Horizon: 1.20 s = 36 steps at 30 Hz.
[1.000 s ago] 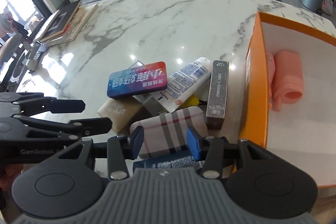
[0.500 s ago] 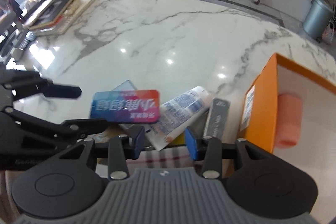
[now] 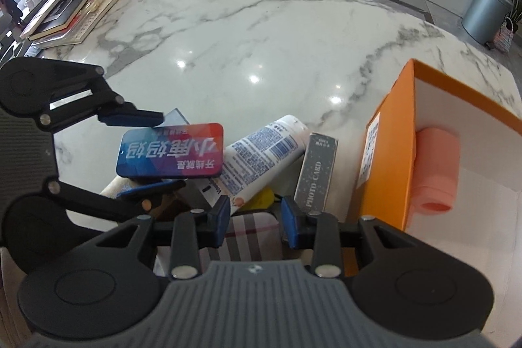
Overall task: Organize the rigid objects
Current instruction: 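Grasp the blue-red printed card box edgewise with the left gripper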
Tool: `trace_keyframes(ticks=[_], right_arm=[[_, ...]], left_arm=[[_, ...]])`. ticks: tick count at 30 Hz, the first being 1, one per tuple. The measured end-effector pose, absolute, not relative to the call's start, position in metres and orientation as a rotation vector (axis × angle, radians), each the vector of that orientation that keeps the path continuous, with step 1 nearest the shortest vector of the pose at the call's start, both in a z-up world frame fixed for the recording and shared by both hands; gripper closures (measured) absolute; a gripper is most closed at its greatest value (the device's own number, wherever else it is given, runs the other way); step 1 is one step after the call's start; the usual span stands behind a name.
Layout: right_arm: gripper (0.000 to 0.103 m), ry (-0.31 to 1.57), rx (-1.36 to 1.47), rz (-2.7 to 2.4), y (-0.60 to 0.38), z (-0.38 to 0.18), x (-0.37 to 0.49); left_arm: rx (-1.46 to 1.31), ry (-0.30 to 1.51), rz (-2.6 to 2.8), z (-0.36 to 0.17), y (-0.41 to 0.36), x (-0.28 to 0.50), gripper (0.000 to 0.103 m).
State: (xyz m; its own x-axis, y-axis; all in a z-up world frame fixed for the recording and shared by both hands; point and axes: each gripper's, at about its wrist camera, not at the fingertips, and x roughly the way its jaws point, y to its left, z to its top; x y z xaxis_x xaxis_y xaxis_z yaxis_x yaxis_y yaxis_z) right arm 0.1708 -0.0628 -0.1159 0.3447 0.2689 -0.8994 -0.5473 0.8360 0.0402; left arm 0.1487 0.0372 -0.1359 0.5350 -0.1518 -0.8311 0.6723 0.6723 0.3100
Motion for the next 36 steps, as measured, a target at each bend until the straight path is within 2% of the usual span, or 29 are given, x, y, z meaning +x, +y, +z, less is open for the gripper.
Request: trace_keyframes(ticks=[3, 4, 6, 13, 17, 23, 30, 36], right_arm=[[0.067, 1.103, -0.291, 0.545, -0.061, -0.116, 0.17], [0.067, 1.102, -0.293, 0.547, -0.061, -0.116, 0.169], [0.067, 1.099, -0.289, 0.552, -0.062, -0.116, 0.168], [0.067, 1.111, -0.277, 0.564, -0.064, -0.118, 0.164], [0.067, 1.095, -0.268, 0.571, -0.061, -0.115, 0.165], [0.067, 1.079, -0.267, 0.565, -0.055, -0.114, 0.169], [0.067, 1.053, -0.298, 0.521, -0.065, -0.109, 0.174], [0.067, 1.053, -0.3, 0.528, -0.072, -0.102, 0.173]], left_arm=[[0.675, 0.872, -0.519, -0.135, 0.037, 0.144, 0.053], [0.668, 0.867, -0.513, -0.133, 0.037, 0.142, 0.066], [0.641, 0.852, -0.487, -0.127, 0.039, 0.14, 0.076], [0.519, 0.844, -0.415, -0.113, 0.05, 0.143, 0.087], [0.384, 0.855, -0.377, -0.101, 0.062, 0.145, 0.087], [-0.023, 0.933, -0.318, -0.091, 0.101, 0.162, 0.088], [-0.06, 1.018, -0.266, -0.1, 0.105, 0.172, 0.087], [0.028, 1.059, -0.207, -0.1, 0.095, 0.177, 0.087]])
